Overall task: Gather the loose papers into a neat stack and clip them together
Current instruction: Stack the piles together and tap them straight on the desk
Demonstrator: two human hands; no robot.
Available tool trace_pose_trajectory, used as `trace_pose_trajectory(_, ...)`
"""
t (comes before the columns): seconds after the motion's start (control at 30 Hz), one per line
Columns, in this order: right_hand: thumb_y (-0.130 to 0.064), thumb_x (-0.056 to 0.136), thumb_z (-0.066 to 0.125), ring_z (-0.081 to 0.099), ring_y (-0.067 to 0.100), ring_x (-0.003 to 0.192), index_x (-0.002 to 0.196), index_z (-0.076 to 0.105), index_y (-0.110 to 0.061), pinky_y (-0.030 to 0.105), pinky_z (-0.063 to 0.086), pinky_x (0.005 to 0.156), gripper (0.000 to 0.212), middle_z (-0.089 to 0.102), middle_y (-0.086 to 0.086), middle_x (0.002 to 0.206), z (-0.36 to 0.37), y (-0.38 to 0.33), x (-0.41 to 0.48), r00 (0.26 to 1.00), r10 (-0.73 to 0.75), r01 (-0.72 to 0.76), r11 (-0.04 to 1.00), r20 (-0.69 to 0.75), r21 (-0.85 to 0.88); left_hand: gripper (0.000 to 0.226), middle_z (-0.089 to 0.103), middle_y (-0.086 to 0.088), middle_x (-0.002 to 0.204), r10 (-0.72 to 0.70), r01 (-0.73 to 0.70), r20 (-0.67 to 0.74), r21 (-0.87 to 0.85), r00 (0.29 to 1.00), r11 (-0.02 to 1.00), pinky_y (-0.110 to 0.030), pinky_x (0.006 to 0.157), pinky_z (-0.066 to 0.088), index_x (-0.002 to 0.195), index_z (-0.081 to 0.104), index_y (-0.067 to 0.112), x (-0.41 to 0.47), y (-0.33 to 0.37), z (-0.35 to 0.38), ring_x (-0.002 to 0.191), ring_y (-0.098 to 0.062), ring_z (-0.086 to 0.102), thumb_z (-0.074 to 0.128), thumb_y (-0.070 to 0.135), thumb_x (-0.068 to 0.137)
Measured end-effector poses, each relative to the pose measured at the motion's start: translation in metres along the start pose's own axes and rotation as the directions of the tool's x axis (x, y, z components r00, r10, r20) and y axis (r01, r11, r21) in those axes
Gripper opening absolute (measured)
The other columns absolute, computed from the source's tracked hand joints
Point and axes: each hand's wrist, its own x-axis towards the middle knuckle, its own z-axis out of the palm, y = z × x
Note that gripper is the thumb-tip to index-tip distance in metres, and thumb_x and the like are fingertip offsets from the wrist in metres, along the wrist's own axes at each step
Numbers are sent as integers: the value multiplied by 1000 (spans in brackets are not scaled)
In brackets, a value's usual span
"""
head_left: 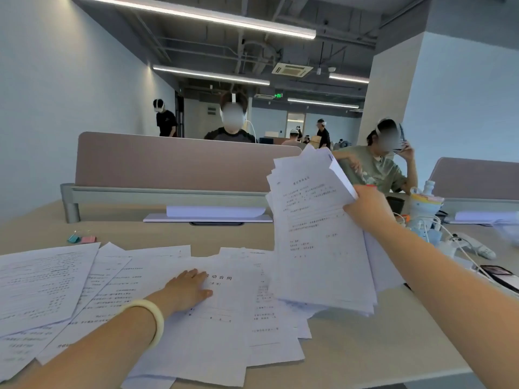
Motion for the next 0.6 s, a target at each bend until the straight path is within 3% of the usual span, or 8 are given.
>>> trace_pose_trajectory(0.1,-2,86,47,53,30,83,102,61,-5,35,45,72,21,59,13,92,-25,-12,3,993,-38,54,989,-111,139,72,9,-5,160,26,-44,-85,-217,996,975,-33,116,16,151,9,17,-13,15,-24,147,-22,14,37,52,94)
trace_pose_trajectory(0.2,-2,87,54,55,30,89,111,61,-6,31,43,73,25,57,10,96,-44,-26,3,993,-46,81,934,-108,349,76,15,2,158,60,-168,-199,-588,978,791,-34,114,21,151,12,22,-36,35,-68,145,-21,21,46,53,91)
trace_pose_trajectory(0.33,-4,85,65,57,26,93,118,58,-8,35,46,82,35,60,8,106,-35,-33,-3,994,20,-82,776,106,625,84,28,9,152,107,-296,-280,-826,954,479,-35,115,24,148,25,24,-56,42,-128,140,-19,32,56,61,79)
trace_pose_trajectory(0.43,0,81,68,63,34,101,116,60,-1,46,49,94,36,65,14,117,3,-28,-11,957,54,-255,620,284,742,77,58,-3,134,282,-252,-174,-930,943,266,-43,111,36,131,54,18,-60,24,-139,124,-23,55,68,56,67)
trace_pose_trajectory(0.5,4,82,65,62,38,110,121,58,4,52,48,97,40,63,21,123,29,-26,-18,915,27,-358,517,403,778,74,65,-4,125,335,-207,-113,-943,935,259,-43,106,42,126,59,17,-62,9,-131,116,-25,61,78,50,63)
trace_pose_trajectory(0.6,4,84,63,63,34,108,116,61,-3,46,51,93,33,65,17,122,62,-25,-25,832,-107,-427,504,545,750,66,68,1,120,332,-254,-151,-921,931,295,-37,97,50,124,59,18,-56,-7,-116,109,-18,66,79,35,64)
